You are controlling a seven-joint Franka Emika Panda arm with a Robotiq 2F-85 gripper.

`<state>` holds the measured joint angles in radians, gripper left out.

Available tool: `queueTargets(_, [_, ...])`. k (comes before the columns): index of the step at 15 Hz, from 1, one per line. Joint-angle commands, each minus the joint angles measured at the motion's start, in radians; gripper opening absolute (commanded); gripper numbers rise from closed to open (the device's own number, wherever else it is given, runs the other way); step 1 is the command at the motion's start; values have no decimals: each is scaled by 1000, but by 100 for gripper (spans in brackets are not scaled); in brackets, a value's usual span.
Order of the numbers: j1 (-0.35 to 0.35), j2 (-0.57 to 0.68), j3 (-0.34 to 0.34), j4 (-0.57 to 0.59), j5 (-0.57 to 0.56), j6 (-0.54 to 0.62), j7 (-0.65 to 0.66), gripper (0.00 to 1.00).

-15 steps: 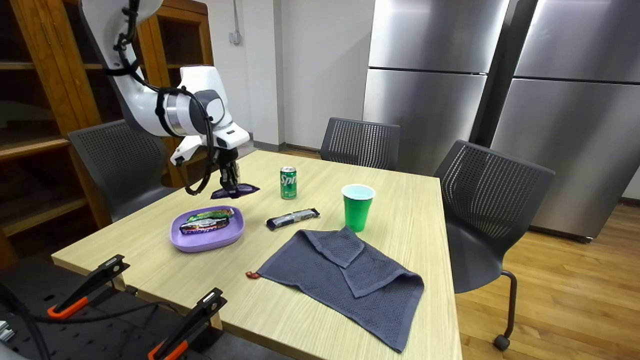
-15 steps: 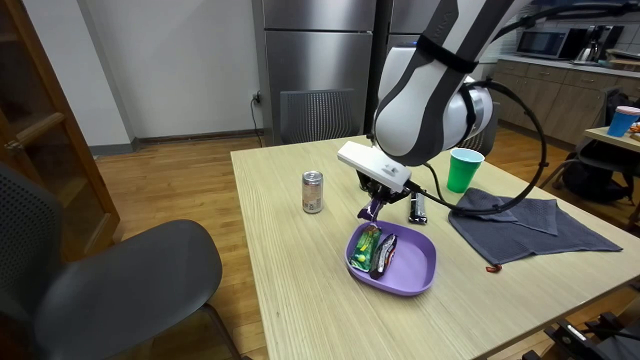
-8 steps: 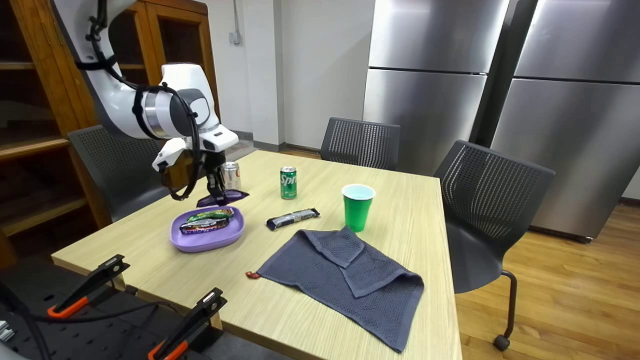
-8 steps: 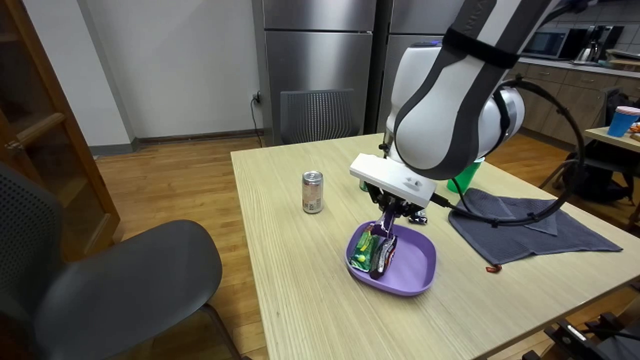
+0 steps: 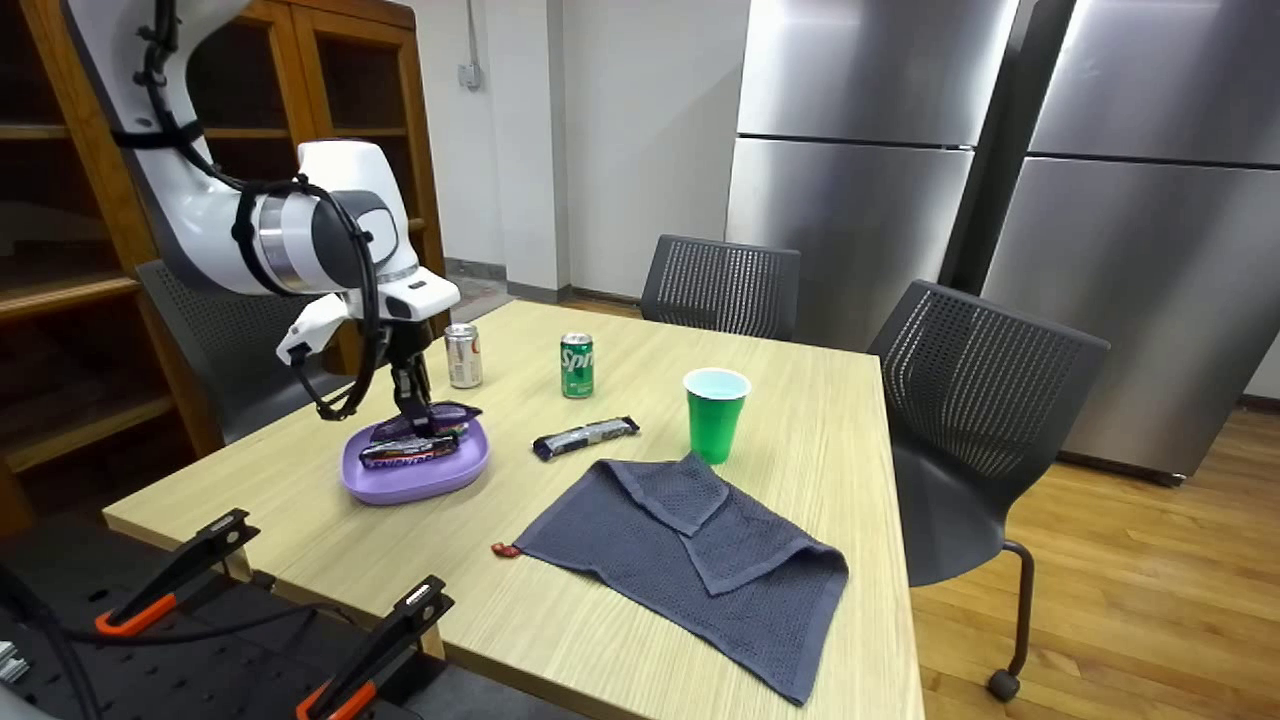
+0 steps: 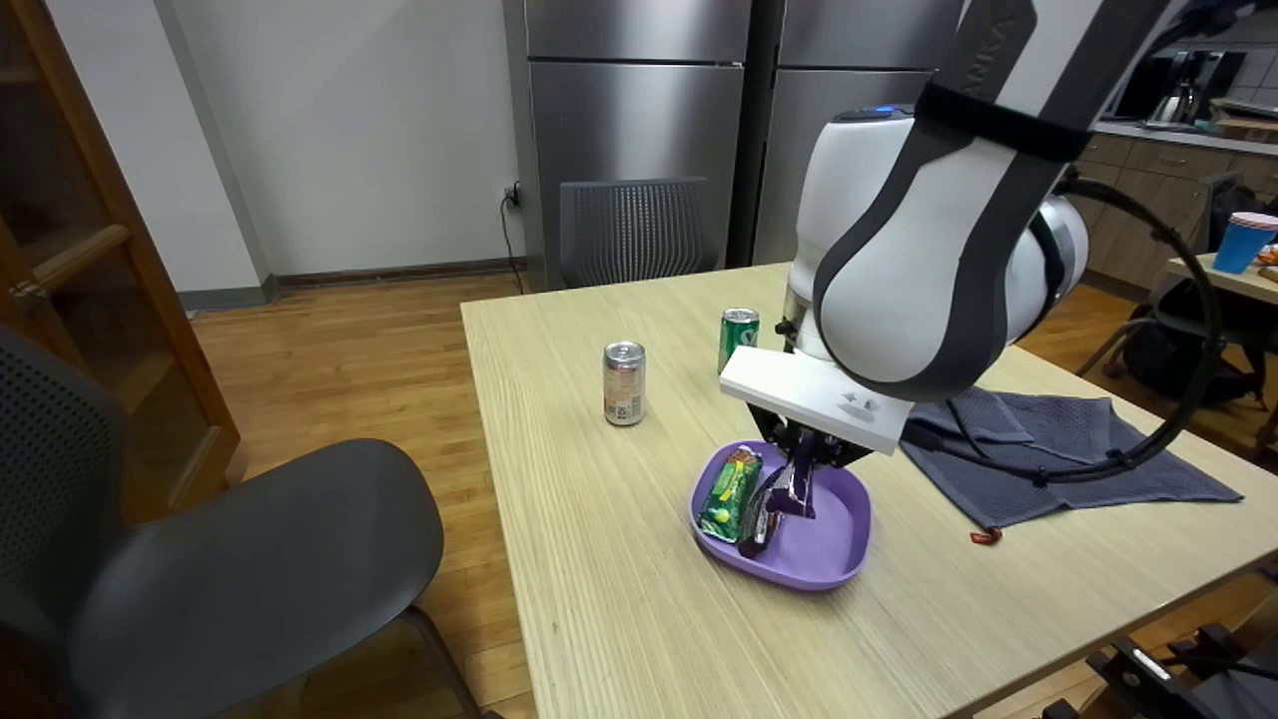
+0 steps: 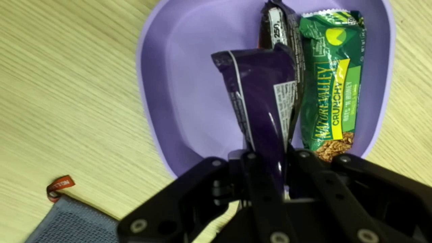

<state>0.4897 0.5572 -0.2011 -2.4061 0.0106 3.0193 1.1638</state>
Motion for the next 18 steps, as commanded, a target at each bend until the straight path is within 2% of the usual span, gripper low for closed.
queueTargets(1, [19, -29, -10, -33, 10, -1, -33, 4])
queueTargets(15, [40, -20, -15, -34, 8, -13, -41, 4])
queueTargets(16, [39, -21, -14, -34, 9, -14, -42, 11])
queueTargets(17, [39, -21, -15, -35, 9, -14, -42, 39])
queueTargets(18, [40, -22, -16, -36, 9, -14, -41, 39])
